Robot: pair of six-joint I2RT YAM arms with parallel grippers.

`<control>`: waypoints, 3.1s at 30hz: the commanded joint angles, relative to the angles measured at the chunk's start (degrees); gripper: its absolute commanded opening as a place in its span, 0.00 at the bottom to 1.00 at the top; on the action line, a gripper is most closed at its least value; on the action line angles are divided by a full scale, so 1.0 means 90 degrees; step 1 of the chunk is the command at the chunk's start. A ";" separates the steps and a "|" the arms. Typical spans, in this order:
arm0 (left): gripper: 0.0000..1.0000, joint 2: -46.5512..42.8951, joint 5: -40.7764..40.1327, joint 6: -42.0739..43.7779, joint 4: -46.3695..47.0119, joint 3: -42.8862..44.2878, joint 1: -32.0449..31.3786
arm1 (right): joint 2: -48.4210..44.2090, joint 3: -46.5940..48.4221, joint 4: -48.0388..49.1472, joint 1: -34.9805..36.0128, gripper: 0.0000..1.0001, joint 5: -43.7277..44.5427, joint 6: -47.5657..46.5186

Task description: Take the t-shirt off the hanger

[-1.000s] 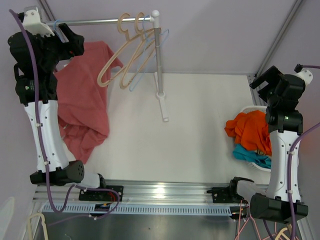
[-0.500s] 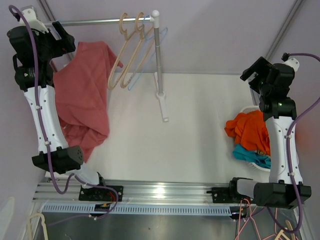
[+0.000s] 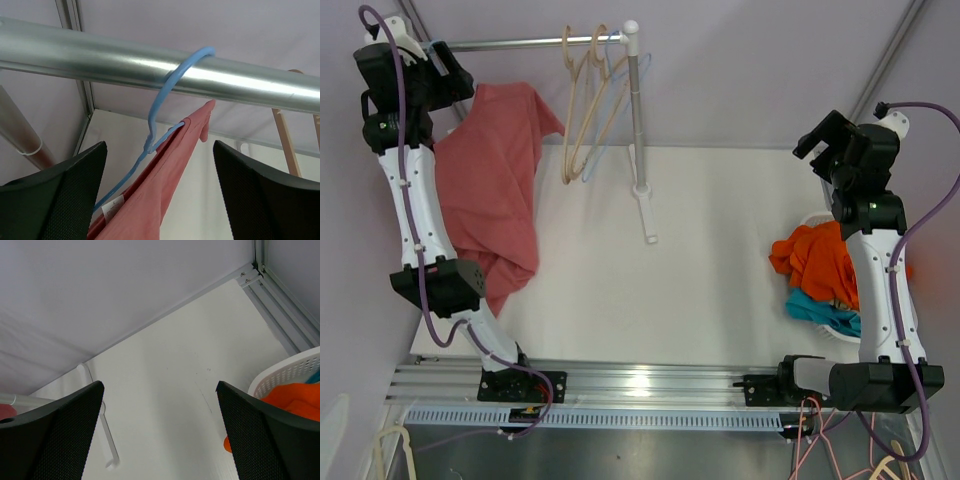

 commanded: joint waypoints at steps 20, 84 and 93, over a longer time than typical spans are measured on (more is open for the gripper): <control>0.01 0.0258 0.0060 -0.0302 -0.0253 0.0475 -0.0098 | -0.0123 -0.0081 0.0460 0.0044 0.99 0.0075 -0.0101; 0.00 -0.3523 -0.6524 -0.2939 -0.3240 -0.2292 -0.4153 | 0.1969 -0.0782 0.3713 0.9368 0.00 0.0542 -0.1800; 0.01 -0.1287 -0.5088 -0.2920 -0.4111 -0.0523 -0.3361 | 0.0717 -0.1545 0.2628 1.0639 0.00 0.1939 -0.1322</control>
